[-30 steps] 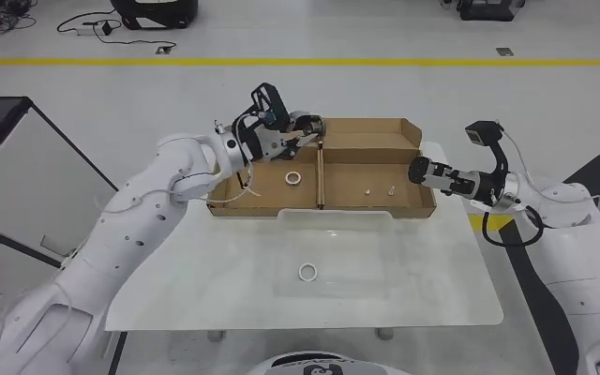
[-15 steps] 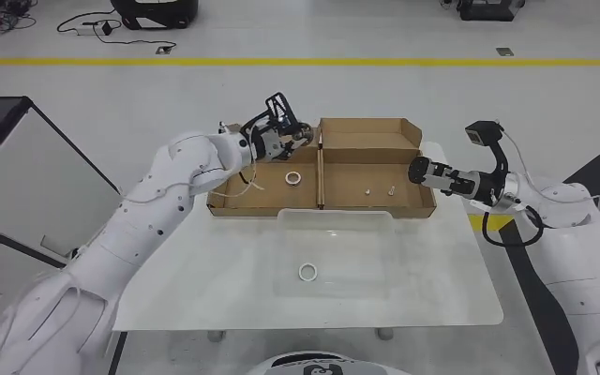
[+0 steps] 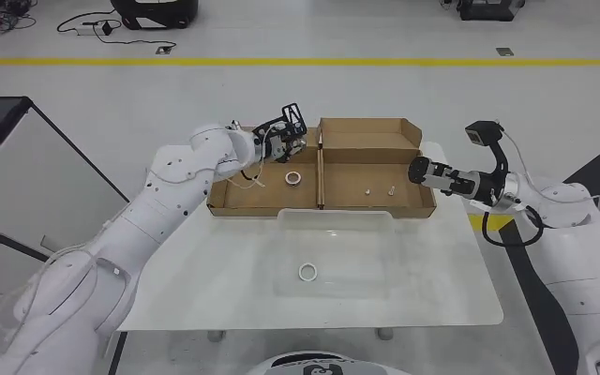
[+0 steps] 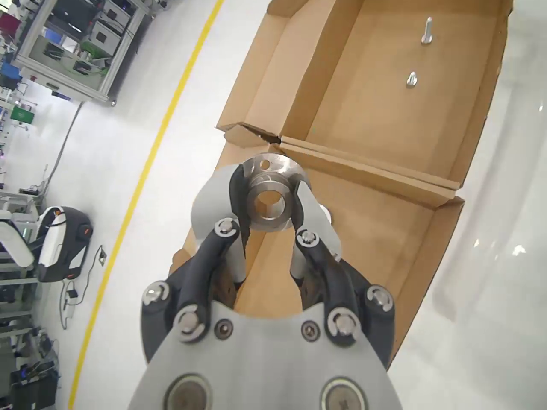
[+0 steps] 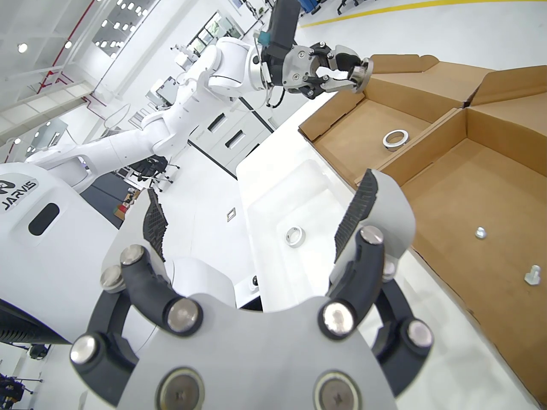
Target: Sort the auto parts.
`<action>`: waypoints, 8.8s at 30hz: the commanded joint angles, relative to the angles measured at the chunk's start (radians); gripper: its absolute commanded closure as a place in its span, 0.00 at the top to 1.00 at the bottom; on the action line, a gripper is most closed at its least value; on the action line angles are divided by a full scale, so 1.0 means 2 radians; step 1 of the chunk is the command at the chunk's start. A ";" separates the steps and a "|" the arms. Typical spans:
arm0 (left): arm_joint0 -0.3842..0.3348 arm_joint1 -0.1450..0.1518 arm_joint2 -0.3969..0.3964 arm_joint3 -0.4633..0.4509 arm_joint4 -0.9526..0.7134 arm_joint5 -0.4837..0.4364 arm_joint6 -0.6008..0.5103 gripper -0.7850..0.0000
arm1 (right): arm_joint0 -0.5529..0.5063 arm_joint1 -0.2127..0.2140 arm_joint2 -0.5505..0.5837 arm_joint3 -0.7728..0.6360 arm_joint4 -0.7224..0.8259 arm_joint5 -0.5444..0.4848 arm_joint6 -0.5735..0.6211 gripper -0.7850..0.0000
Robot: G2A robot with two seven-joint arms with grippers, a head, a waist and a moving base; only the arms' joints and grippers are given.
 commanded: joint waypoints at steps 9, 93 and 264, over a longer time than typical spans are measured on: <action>-0.011 -0.018 0.020 0.074 0.043 -0.008 -0.028 0.00 | 0.000 0.000 0.000 0.000 0.000 0.000 0.000 1.00; -0.023 0.034 0.116 -0.283 -0.249 -0.092 -0.373 1.00 | 0.000 0.000 0.000 0.000 0.000 0.000 0.000 1.00; 0.210 0.132 -0.164 -0.371 -0.244 -0.116 -0.177 0.00 | 0.000 0.000 0.000 0.000 0.000 0.000 0.000 1.00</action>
